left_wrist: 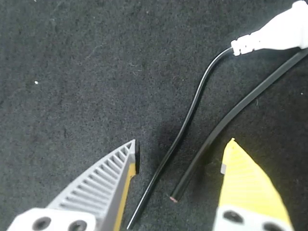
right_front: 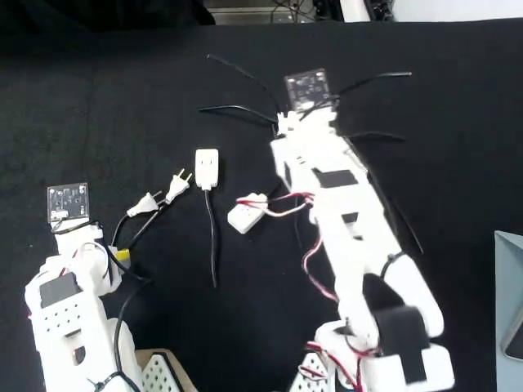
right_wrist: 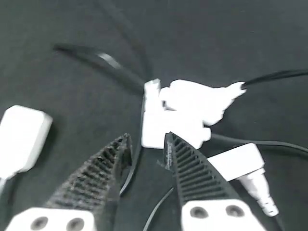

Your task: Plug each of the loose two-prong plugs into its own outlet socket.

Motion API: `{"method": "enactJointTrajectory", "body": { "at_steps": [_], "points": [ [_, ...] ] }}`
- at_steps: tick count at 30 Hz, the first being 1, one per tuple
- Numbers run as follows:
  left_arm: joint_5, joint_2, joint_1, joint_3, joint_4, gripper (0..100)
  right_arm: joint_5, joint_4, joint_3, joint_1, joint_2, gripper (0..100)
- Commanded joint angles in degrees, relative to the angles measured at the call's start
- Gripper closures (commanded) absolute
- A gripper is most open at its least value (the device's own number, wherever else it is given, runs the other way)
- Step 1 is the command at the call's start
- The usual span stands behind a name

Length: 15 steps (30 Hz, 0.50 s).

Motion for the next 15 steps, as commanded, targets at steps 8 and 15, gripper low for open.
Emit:
{"method": "enactJointTrajectory", "body": {
  "at_steps": [8,15],
  "points": [
    [0.1,-0.8,-4.9,-0.9,-0.9,71,-9.6,4.9,0.7,-19.3,-4.6,88.4],
    [0.4,-0.9,-9.5,-1.6,-1.0,71,-9.9,0.0,-6.8,-28.0,6.5,88.4]
  ]
}}
